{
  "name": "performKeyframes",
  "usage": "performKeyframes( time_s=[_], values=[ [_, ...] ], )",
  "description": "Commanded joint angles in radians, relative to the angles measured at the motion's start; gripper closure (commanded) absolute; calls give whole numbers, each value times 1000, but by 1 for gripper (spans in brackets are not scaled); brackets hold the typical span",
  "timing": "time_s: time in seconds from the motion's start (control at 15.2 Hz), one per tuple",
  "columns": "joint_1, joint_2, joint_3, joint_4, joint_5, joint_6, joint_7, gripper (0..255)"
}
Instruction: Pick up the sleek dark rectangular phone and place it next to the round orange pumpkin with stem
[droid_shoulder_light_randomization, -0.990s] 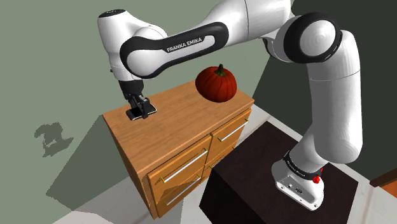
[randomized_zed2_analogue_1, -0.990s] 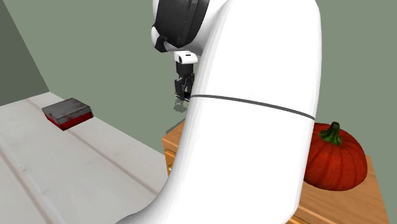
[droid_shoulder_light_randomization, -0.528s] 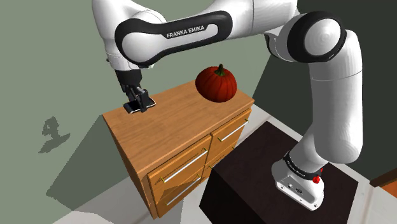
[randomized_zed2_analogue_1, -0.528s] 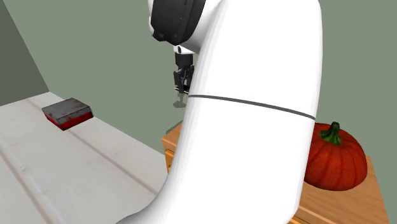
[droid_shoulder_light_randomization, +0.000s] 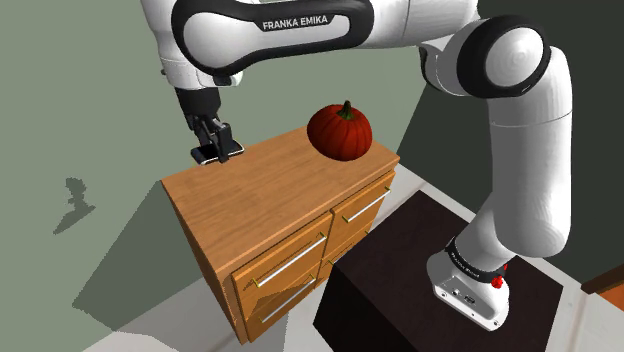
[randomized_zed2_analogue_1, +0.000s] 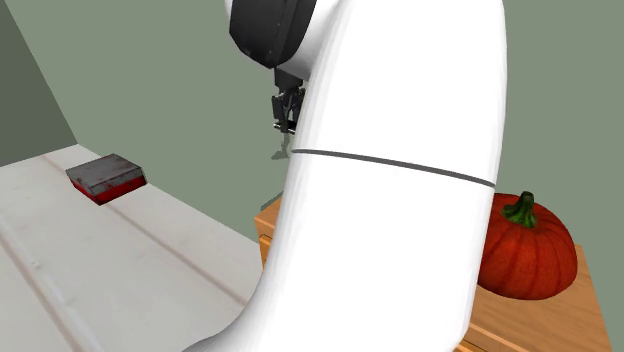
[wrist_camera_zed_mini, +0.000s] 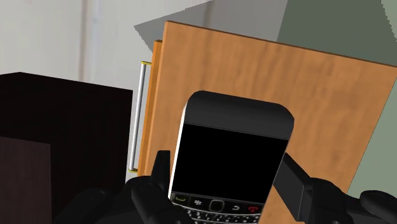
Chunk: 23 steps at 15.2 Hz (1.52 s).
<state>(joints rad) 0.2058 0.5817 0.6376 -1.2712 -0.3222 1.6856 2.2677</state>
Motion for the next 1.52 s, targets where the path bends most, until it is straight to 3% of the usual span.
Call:
performKeyframes(
  time_s=[0.0,0.33,0.73,1.06,1.45],
  values=[
    [5,0,1,26,1,-25,-3,255],
    [-165,-183,23,-241,84,77,-95,255],
    [-324,-375,17,-472,190,157,-249,255],
    [-420,-512,-20,-618,269,197,-398,255],
    [-501,-639,-94,-748,333,224,-576,255]
  ],
)
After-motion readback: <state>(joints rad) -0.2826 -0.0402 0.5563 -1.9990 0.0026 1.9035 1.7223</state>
